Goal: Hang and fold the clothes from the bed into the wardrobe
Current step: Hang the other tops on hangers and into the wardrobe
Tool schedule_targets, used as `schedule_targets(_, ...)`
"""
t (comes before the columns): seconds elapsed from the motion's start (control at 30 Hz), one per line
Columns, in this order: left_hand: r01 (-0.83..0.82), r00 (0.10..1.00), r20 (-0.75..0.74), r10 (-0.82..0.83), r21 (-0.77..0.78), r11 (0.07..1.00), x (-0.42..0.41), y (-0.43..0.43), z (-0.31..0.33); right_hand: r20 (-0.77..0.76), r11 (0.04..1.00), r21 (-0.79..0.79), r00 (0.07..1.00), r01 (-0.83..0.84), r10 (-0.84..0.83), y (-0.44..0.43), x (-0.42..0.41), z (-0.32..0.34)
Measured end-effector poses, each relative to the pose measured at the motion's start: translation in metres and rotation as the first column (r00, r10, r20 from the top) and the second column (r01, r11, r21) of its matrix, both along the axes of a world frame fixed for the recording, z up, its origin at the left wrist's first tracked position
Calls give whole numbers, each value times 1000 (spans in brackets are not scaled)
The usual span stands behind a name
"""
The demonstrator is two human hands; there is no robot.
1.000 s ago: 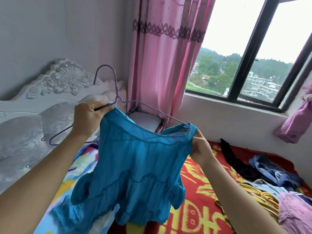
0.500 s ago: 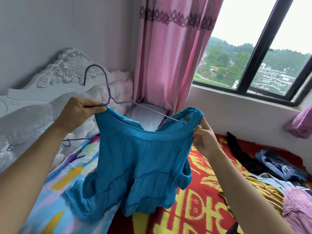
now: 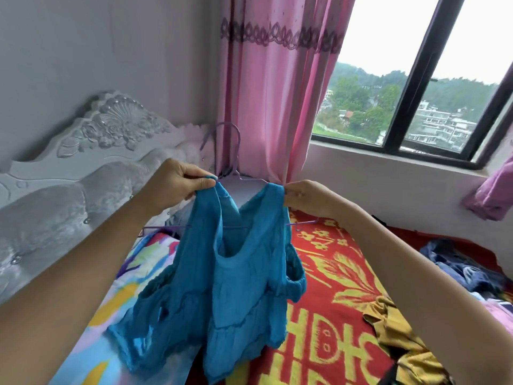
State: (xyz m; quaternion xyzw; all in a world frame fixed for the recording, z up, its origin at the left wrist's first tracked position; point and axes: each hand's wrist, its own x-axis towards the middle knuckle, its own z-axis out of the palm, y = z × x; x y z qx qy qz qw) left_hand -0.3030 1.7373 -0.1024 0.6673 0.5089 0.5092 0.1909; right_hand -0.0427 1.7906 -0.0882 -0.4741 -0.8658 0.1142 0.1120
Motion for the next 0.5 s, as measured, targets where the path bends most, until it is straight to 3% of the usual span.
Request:
schedule_targets(0.07,10,998,-55,-10,1,1000,2,1,9,92,1000,17,996,-7,6,1,6,10)
schedule_targets(0.1,18,997,-81,-19,-11,1000,2,1,11,37,1000,-10,999,0,1,3,10,14)
schedule_targets(0.13,33,994,-103,-37,-35,999,1,1,14,-95,998,-51,995,24,-28,5,13,16)
schedule_targets(0.2,58,990,-124,-68,-83,995,-3,1,17,-424,993,-112,902,43,-87,10,19,19)
schedule_targets(0.3,10,975,-221,-32,-99,995,-14,-2,22,-667,983,-184,735,-4,-122,16,25,20)
schedule_targets(0.43,-81,988,-137,69,-90,993,-33,-9,22,-814,969,-248,542,1,-209,23,38,22)
schedule_targets(0.5,-125,988,-99,122,-29,992,-34,-10,28,-771,970,-243,610,-13,-185,23,35,26)
